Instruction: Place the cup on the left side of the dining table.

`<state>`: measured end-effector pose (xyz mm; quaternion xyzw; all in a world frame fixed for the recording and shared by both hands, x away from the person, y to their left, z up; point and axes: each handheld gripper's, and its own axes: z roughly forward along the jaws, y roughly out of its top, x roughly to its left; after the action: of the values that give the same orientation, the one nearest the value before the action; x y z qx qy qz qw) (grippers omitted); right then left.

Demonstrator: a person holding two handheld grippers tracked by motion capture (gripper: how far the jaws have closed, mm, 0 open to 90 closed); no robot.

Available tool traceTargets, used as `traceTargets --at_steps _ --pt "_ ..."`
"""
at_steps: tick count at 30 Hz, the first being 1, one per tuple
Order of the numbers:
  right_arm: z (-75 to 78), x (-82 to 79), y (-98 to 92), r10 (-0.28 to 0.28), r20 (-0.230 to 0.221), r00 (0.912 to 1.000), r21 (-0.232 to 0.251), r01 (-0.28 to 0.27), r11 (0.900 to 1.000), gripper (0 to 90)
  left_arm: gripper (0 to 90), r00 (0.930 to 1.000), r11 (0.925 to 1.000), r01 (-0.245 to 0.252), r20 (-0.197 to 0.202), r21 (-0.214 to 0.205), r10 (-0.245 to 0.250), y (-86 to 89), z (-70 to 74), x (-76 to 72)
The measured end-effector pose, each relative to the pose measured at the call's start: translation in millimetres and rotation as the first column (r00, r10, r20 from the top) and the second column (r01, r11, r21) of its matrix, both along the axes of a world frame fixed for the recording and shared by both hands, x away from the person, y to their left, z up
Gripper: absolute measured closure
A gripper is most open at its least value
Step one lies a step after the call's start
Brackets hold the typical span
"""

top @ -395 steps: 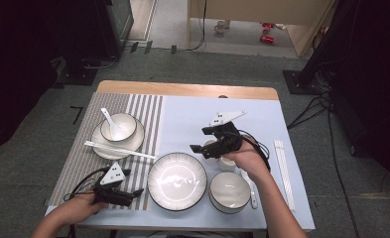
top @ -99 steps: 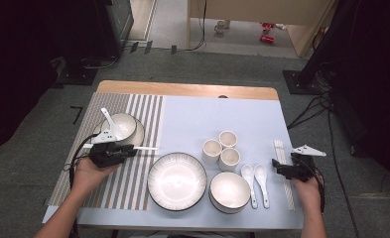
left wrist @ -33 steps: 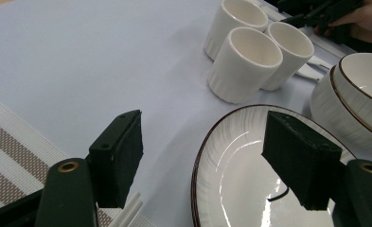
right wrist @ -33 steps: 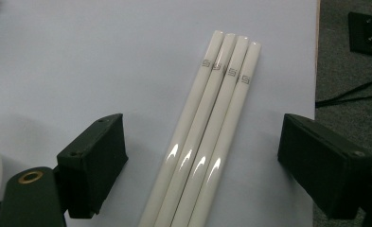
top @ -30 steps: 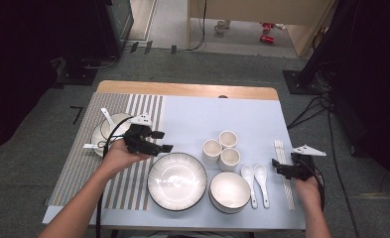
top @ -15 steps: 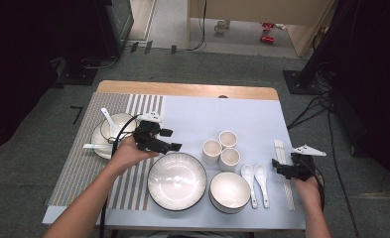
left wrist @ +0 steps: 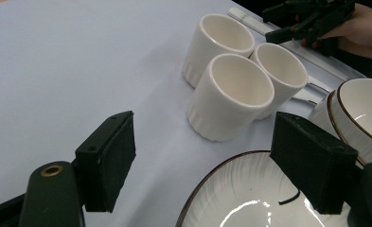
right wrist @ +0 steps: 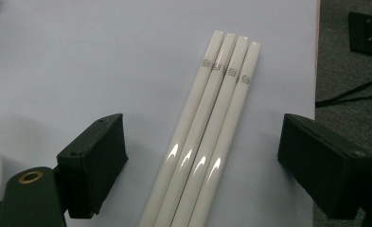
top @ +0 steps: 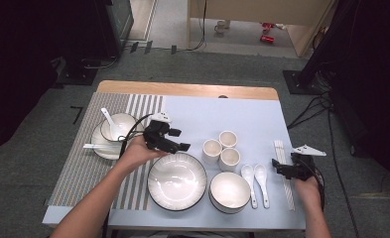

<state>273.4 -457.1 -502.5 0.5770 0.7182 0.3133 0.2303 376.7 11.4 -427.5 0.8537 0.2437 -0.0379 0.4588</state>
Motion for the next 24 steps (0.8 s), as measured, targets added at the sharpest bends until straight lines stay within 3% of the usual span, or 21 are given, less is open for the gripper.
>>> traceTargets --at_steps 24 --pt "0.0 0.0 0.0 0.000 0.000 1.0000 0.001 0.000 1.0000 15.7 23.6 0.9985 0.9983 0.052 0.014 0.027 -0.053 -40.9 -12.4 -2.3"
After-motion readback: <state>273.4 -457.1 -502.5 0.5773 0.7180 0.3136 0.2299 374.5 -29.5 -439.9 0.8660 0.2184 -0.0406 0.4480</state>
